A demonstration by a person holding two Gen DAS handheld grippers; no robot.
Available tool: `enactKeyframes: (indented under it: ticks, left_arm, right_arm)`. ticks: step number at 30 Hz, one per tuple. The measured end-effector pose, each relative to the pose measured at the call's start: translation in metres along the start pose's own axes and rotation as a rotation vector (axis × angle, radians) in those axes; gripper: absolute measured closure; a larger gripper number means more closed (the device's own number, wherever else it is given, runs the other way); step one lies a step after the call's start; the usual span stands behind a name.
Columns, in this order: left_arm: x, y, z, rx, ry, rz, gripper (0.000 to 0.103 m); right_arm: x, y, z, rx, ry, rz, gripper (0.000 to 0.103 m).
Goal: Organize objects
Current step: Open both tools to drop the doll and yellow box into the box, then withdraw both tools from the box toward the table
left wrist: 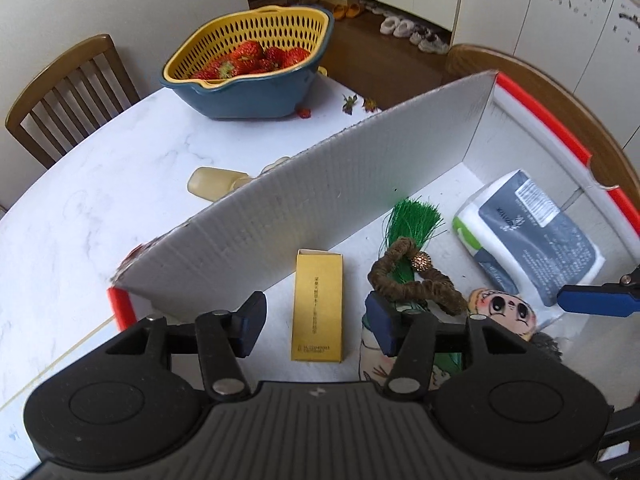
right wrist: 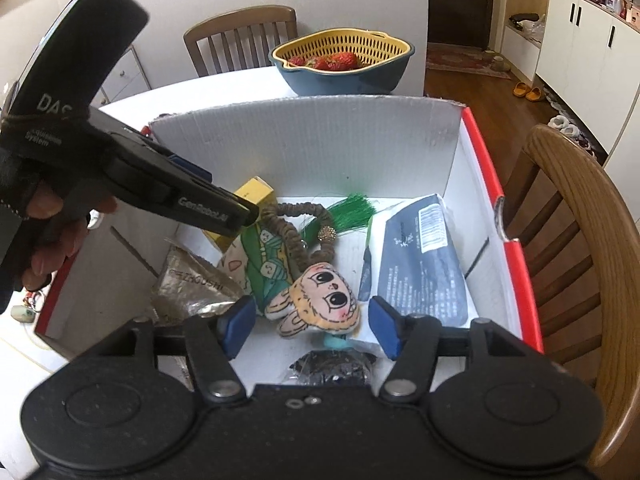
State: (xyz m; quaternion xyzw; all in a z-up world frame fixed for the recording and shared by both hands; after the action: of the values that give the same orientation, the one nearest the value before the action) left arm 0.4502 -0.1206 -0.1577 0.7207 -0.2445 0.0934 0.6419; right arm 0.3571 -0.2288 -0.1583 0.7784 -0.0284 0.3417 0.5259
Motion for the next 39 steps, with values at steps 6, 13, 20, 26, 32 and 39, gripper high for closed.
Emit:
enactKeyframes:
  ticks: [6,13,20,26,32,39]
  left_arm:
    - [-0.01,0.026,-0.005,-0.05,0.038,0.053,0.049]
    - [-0.026,0.065,-0.01,-0.1,0.056,0.124,0.049]
    - [-0.041,0.1,-0.02,-0.143,0.076,0.185,0.049]
    - [-0.058,0.123,-0.035,-0.168,0.09,0.227,0.04]
    - [-0.077,0.142,-0.055,-0.186,0.102,0.252,0.031]
    - [-0.094,0.157,-0.082,-0.19,0.131,0.282,0.024]
  right_arm:
    - [-0.003,0.02,-0.007,0.02,-0.019,0.029,0.04]
    - [-0.004,0.041,-0.018,0.021,-0.039,0.066,0.036]
    - [-0.001,0.06,-0.029,0.011,-0.067,0.107,0.033]
    - [0.0,0.072,-0.042,-0.009,-0.088,0.139,0.029]
    - [0.004,0.079,-0.059,-0.024,-0.11,0.171,0.021]
    - [0.006,0.084,-0.081,-0.042,-0.131,0.203,0.012]
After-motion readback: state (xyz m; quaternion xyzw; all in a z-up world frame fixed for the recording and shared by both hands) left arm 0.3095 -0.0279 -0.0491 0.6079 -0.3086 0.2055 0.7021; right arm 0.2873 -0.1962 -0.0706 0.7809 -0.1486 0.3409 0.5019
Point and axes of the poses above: each gripper's, at about its wrist camera, not at the fingertips, and y roughly against the way its jaws point, z to its right, x to its top, the point moved 7 cm from there along -y, roughly the way its jaws point, and after that the axes turned 5 degrees about x, right-handed, at the moved point
